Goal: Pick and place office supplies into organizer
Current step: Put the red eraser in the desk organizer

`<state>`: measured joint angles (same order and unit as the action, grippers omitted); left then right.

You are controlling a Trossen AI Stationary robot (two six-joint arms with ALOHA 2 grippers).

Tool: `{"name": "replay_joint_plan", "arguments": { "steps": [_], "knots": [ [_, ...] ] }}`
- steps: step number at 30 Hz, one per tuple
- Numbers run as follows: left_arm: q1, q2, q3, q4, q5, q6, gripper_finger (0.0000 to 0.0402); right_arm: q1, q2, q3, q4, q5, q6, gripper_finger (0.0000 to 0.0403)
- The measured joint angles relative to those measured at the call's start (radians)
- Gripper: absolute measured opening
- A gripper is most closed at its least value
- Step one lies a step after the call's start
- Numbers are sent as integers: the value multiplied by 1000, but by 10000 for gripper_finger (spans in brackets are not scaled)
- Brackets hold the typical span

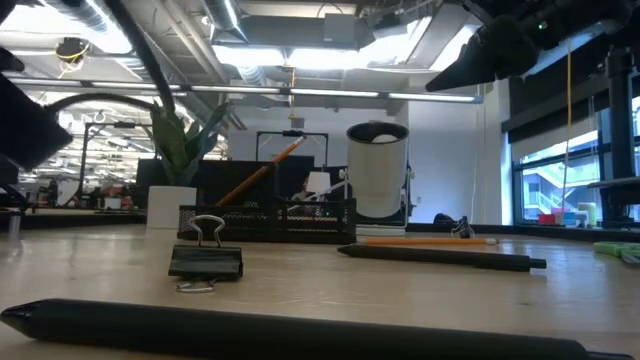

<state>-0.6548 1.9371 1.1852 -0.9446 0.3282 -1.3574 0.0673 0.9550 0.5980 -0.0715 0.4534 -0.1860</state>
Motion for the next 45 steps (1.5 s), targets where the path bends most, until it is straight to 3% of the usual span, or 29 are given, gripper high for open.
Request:
{"name": "replay_joint_plan", "arguments": {
  "steps": [9, 19, 27, 36, 40, 45],
  "knots": [
    [2, 41, 4, 5, 3, 122, 129, 0, 0, 0, -1, -1, 0, 140],
    [5, 43, 3, 12, -4, 157, 70, 0, 0, 0, -1, 0, -21, 140],
    [18, 2, -3, 12, -40, 151, 60, 0, 0, 0, -8, 0, -28, 140],
    [37, -123, -7, -9, -367, 158, 58, 0, 0, 0, -15, 0, -35, 140],
    [84, -176, -6, -8, -562, 255, 58, 0, 0, 0, -15, 0, -35, 140],
    [165, -226, -4, -8, -725, 440, 58, 0, 0, 0, -15, 0, -35, 140]
  ]
}}
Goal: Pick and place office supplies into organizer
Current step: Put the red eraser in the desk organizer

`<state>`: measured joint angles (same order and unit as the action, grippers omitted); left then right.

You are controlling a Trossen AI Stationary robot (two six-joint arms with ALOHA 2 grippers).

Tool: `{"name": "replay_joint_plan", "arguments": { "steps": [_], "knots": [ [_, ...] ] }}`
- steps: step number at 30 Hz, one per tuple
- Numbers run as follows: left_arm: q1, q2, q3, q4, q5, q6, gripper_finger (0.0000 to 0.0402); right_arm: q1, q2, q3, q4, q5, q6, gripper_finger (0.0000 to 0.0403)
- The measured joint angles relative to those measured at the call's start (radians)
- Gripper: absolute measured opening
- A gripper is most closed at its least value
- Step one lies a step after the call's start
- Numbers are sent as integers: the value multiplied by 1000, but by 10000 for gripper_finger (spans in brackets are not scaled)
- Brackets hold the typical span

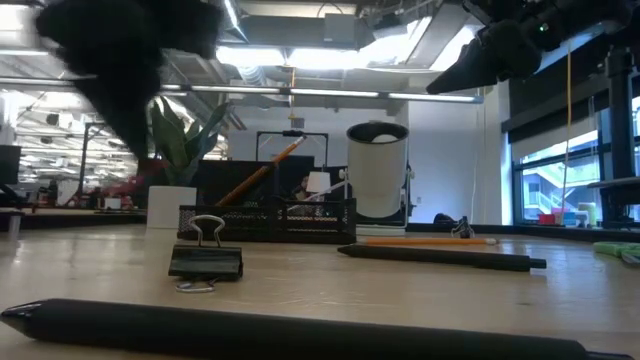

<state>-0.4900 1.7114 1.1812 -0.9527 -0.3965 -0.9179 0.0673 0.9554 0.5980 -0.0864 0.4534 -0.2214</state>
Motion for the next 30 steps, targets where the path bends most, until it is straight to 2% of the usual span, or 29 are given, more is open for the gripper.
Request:
{"name": "replay_joint_plan", "arguments": {
  "steps": [4, 7, 12, 18, 25, 30],
  "knots": [
    [82, -6, 0, 0, -132, 143, 58, 0, 0, 0, 0, 0, 0, 140],
    [144, -3, 1, 3, -189, 242, 58, 0, 0, 0, 0, 0, 0, 140],
    [225, -2, 1, 14, -275, 312, 58, 0, 0, 0, -6, 0, 0, 140],
    [282, -2, 2, 20, -279, 315, 58, 0, 0, 0, -14, 0, 0, 140],
    [297, 4, -4, 83, -260, 319, 58, 0, 0, 0, -13, 0, -18, 140],
    [297, 14, -51, 130, -260, 297, 58, 0, 0, 0, -13, 0, -18, 140]
  ]
}}
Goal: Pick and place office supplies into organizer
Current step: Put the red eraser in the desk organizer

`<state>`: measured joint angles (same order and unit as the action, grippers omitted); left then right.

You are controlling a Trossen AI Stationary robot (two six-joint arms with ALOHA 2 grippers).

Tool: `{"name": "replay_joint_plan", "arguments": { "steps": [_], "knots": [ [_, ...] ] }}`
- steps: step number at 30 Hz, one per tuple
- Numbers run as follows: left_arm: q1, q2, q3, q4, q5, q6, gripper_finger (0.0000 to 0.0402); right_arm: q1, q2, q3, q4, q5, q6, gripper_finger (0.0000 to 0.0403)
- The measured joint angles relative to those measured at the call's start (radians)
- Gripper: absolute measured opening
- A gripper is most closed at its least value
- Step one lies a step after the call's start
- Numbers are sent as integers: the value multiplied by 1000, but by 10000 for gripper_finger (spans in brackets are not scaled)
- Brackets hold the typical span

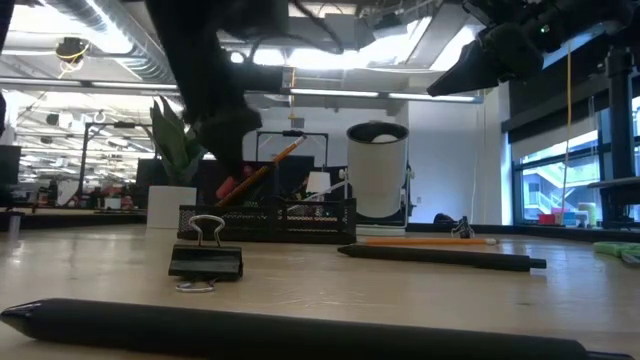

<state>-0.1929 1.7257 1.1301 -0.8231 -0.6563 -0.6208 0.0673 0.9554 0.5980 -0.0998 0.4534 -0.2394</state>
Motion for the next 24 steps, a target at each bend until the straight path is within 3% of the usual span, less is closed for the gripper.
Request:
{"name": "replay_joint_plan", "arguments": {
  "steps": [9, 24],
  "knots": [
    [-1, 8, -73, 81, 5, -49, 58, 0, 0, 0, 0, 0, 4, 140],
    [13, 9, -93, 98, 120, -47, 59, 0, 0, 0, 0, 0, 22, 140]
  ]
}}
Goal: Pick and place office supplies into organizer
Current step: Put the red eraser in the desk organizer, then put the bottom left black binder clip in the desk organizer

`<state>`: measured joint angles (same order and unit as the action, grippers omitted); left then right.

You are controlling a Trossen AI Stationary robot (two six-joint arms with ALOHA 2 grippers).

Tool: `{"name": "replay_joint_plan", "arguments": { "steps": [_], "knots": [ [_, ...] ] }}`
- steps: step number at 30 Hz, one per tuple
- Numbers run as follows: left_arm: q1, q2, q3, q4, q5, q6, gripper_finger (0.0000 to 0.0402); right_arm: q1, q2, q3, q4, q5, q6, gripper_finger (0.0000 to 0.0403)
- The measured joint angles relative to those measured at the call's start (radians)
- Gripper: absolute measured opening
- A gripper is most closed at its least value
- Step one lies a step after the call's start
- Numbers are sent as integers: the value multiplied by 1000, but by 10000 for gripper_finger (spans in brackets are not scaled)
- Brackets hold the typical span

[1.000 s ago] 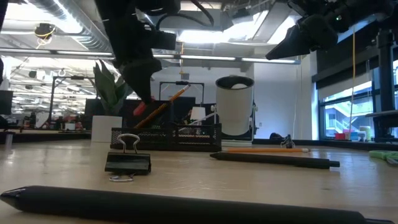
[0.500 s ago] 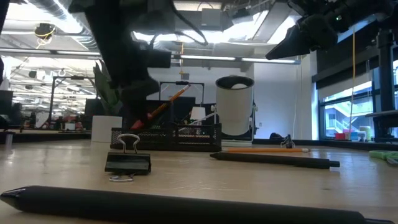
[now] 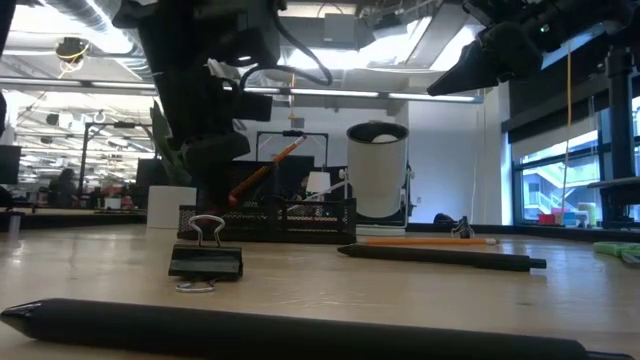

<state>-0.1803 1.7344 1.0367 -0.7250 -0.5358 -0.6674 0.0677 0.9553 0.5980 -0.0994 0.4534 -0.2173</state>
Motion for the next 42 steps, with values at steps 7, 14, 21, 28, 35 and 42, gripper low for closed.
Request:
{"name": "replay_joint_plan", "arguments": {
  "steps": [7, 14, 21, 28, 35, 42],
  "knots": [
    [0, 0, 0, -2, 4, 0, 72, 0, 0, 0, 0, 0, 0, 140],
    [0, -1, 0, -4, 19, 0, 107, 0, 0, 0, -1, 0, 0, 140],
    [1, -1, 8, -16, 14, 19, 138, 0, 0, 0, -1, 0, 0, 140],
    [-8, -3, 98, -81, 14, 78, 142, 0, 0, 0, -2, 0, 0, 140],
    [-91, -5, 195, -73, 115, 306, 137, 0, 0, 0, -2, 0, 0, 140],
    [-245, -5, 197, 91, 253, 442, 145, 0, 0, 0, -3, 0, 0, 140]
  ]
}}
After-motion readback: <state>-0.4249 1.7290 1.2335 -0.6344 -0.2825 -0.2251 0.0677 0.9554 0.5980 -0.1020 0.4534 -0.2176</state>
